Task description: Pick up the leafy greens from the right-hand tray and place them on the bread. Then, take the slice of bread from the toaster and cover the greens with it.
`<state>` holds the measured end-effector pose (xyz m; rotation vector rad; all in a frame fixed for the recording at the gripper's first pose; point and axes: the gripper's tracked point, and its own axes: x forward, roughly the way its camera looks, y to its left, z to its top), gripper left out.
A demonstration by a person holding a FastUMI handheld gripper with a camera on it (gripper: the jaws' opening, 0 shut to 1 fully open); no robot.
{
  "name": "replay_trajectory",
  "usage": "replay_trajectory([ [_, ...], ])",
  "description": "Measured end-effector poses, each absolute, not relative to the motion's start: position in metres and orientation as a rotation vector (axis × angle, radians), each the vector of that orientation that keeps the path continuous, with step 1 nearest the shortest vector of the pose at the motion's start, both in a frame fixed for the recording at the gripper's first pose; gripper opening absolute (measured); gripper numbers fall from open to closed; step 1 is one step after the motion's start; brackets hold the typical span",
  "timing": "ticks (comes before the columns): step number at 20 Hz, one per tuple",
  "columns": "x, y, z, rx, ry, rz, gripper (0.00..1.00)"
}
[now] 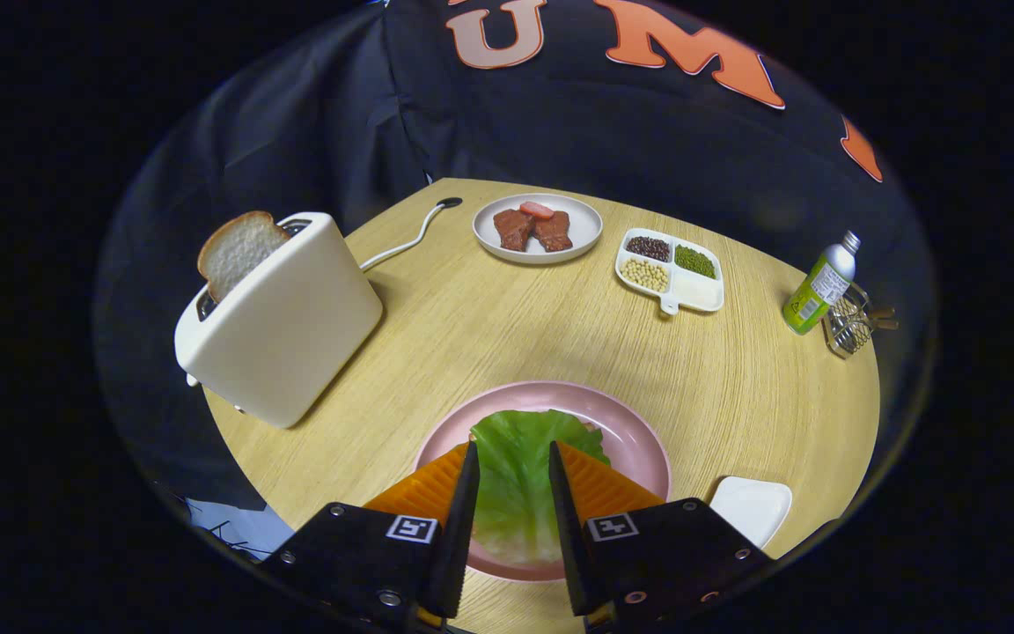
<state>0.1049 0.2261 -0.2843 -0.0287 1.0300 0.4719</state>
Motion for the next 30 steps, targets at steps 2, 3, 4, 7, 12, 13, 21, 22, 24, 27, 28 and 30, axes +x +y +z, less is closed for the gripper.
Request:
replay_trajectory([
  [2, 0.107, 0.237, -0.261, -0.010, 1.014, 0.486, 0.54],
  [3, 0.109, 0.242, -0.250, -0.004, 1.007, 0.489, 0.56],
  [4, 0.111, 0.248, -0.239, 0.004, 1.003, 0.493, 0.59],
  [7, 0.113, 0.269, -0.210, 0.008, 1.001, 0.510, 0.66],
  [12, 0.105, 0.324, -0.179, 0.050, 1.037, 0.569, 0.90],
  [13, 0.103, 0.335, -0.174, 0.070, 1.056, 0.578, 0.92],
  [21, 0.110, 0.418, -0.140, 0.113, 1.101, 0.629, 0.96],
  [22, 0.113, 0.427, -0.137, 0.110, 1.102, 0.629, 0.96],
  [24, 0.118, 0.442, -0.139, 0.103, 1.115, 0.628, 0.96],
  [27, 0.123, 0.464, -0.144, 0.117, 1.145, 0.624, 0.95],
  [28, 0.125, 0.469, -0.147, 0.112, 1.155, 0.619, 0.94],
  [30, 0.125, 0.478, -0.151, 0.099, 1.172, 0.616, 0.91],
])
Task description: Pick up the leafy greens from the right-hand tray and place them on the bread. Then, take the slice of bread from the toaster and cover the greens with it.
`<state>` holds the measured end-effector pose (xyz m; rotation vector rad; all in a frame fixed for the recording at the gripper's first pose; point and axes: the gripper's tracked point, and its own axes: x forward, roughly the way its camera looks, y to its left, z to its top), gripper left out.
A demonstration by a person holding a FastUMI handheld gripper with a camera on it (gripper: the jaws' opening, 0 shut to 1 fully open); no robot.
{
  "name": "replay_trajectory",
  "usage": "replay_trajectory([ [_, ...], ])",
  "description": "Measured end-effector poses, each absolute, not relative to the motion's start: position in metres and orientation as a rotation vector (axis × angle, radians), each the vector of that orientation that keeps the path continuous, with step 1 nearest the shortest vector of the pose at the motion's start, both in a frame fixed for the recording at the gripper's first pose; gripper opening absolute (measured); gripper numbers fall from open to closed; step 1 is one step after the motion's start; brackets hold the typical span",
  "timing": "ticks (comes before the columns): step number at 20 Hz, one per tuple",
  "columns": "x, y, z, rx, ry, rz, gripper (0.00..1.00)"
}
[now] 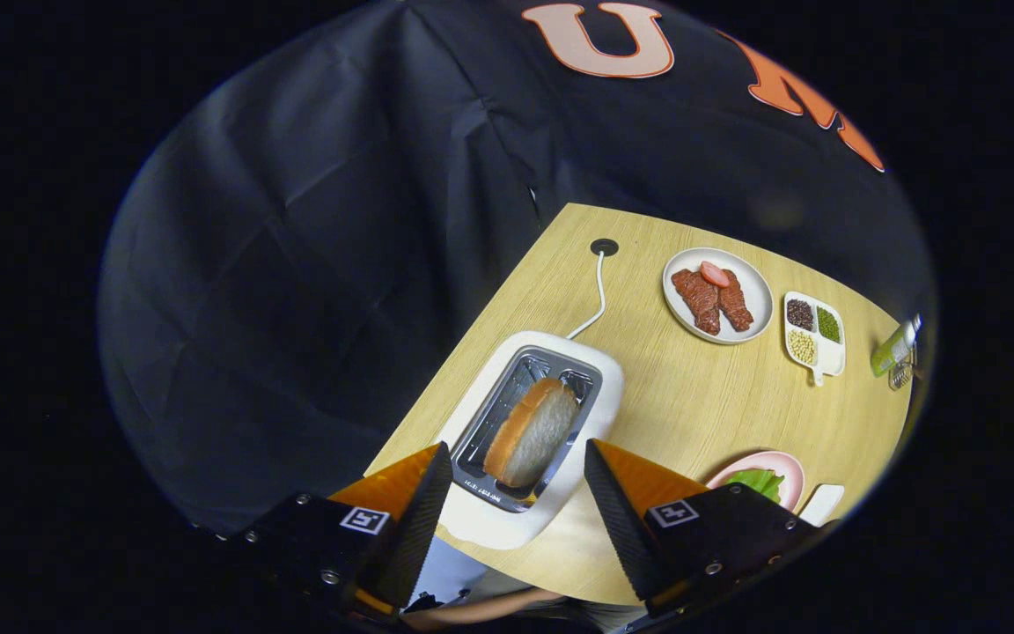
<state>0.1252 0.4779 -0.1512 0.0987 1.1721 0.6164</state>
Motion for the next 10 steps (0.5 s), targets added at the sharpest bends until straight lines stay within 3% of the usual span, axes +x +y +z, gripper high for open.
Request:
replay_trajectory([
  [7, 0.134, 0.476, -0.181, 0.056, 1.207, 0.535, 0.75],
  [10, 0.133, 0.471, -0.189, 0.064, 1.209, 0.502, 0.49],
])
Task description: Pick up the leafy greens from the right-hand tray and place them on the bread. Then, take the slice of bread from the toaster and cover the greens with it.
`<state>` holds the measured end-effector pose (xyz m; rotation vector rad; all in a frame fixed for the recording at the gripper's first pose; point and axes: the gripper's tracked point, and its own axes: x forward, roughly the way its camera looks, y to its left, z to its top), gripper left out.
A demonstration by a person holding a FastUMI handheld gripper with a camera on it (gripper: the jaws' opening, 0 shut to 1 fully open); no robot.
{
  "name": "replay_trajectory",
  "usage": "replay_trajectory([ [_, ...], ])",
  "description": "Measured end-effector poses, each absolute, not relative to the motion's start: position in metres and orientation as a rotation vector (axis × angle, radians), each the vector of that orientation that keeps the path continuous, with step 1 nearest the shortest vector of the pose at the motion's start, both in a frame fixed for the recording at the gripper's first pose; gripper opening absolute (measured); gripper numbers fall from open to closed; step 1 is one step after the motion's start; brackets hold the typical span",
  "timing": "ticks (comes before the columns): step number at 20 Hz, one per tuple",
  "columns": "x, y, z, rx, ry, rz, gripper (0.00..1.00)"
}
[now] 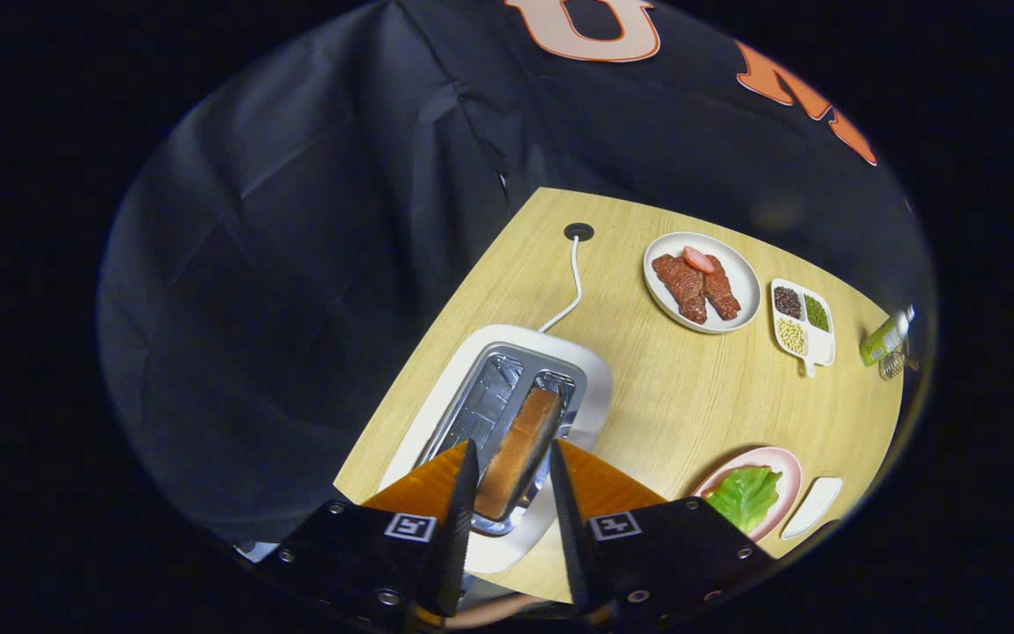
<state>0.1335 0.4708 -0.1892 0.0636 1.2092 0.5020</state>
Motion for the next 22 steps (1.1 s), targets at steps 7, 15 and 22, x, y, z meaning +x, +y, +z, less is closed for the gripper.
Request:
replay_trajectory([
  [7, 0.128, 0.476, -0.183, 0.135, 1.203, 0.510, 0.16],
  [15, 0.129, 0.448, -0.123, 0.263, 1.078, 0.557, 0.15],
  [22, 0.113, 0.396, -0.086, 0.318, 0.957, 0.602, 0.14],
])
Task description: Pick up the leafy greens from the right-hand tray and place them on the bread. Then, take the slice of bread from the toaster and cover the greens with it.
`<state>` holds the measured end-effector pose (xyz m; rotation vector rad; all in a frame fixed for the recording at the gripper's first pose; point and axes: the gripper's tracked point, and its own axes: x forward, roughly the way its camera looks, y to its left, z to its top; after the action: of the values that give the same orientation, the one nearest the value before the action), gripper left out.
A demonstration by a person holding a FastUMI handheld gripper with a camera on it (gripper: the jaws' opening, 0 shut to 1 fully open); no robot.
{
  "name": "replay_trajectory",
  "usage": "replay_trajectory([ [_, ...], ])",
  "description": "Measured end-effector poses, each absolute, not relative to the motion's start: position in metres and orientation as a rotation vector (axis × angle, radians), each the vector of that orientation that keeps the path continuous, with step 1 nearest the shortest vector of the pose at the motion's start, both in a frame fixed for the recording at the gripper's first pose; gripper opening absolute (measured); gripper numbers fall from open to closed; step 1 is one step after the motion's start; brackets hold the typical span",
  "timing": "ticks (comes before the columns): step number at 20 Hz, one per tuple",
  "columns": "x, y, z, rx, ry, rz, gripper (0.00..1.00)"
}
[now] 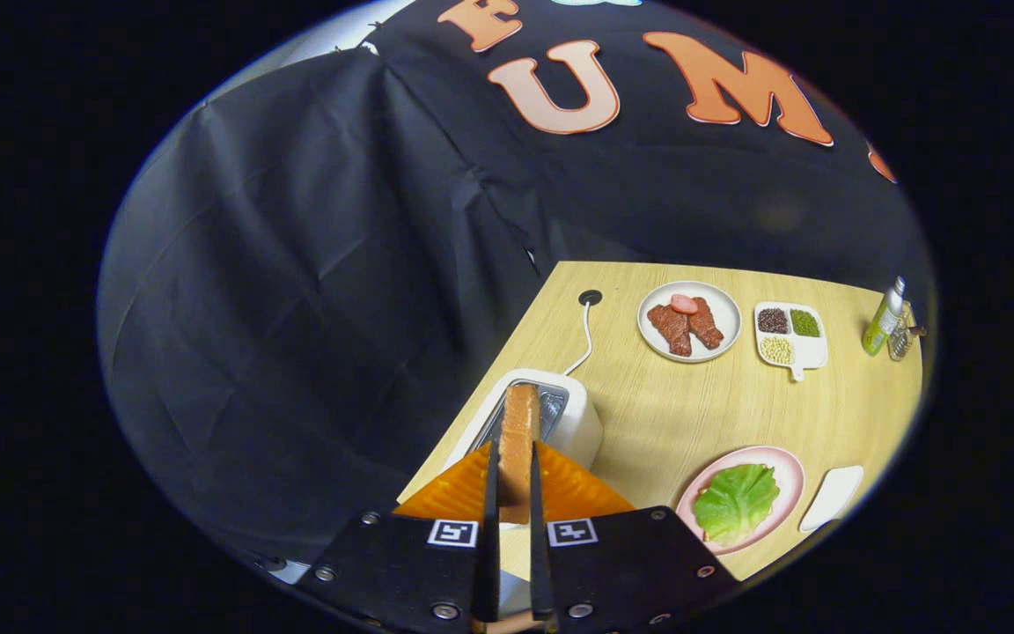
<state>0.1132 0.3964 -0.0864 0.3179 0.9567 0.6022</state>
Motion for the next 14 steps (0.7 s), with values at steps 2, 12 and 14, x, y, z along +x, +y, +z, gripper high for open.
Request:
replay_trajectory([
  [2, 0.109, 0.379, -0.089, 0.314, 0.942, 0.597, 0.14],
  [12, 0.096, 0.290, -0.143, 0.422, 0.979, 0.506, 0.12],
  [14, 0.094, 0.276, -0.159, 0.427, 0.990, 0.498, 0.12],
])
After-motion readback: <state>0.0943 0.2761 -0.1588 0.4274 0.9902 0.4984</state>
